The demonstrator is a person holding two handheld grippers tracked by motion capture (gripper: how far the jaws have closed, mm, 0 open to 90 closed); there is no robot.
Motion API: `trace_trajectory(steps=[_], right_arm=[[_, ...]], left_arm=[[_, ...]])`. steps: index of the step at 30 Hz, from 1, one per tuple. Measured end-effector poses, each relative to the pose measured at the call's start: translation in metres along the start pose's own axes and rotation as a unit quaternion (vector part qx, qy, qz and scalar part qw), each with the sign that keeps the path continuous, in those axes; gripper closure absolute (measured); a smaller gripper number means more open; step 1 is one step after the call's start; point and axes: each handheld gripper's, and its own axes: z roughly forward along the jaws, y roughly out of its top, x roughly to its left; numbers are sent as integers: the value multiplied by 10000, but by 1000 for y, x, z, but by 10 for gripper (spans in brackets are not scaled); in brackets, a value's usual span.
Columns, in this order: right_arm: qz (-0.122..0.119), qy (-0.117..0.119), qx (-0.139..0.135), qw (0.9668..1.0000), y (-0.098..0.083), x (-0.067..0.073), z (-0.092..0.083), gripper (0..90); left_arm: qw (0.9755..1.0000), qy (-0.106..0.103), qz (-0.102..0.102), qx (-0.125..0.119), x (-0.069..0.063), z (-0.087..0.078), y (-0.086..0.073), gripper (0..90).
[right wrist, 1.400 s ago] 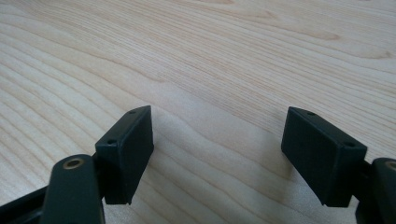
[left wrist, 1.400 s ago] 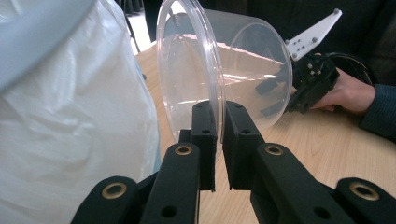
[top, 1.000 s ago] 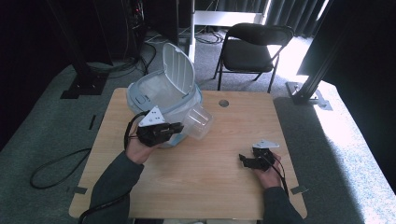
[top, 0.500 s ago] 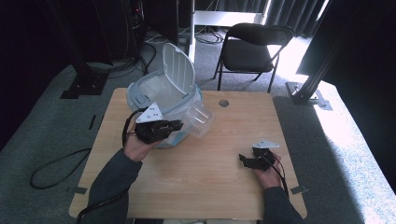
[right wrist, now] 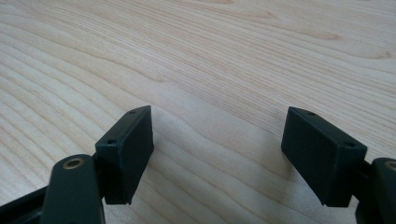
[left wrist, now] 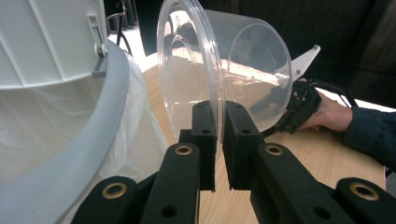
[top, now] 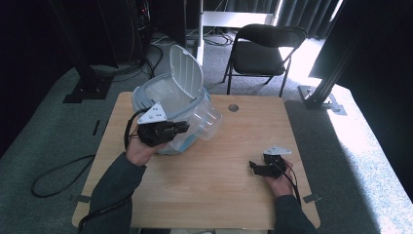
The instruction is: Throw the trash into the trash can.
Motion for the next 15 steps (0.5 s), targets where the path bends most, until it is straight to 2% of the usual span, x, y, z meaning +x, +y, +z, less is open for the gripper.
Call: trace_trajectory(steps=[6, 10, 15], right_arm=[[-6, 0, 5, 10000, 0, 0, 0, 242], [-13, -3, 1, 10000, 0, 0, 0, 242], [-15, -2, 2, 10000, 0, 0, 0, 242]], left_arm=[[9999, 22, -15, -101, 3, -8, 6, 840], [9997, -34, -93, -243, 6, -15, 9, 841], [9996, 34, -62, -267, 8, -21, 14, 840]])
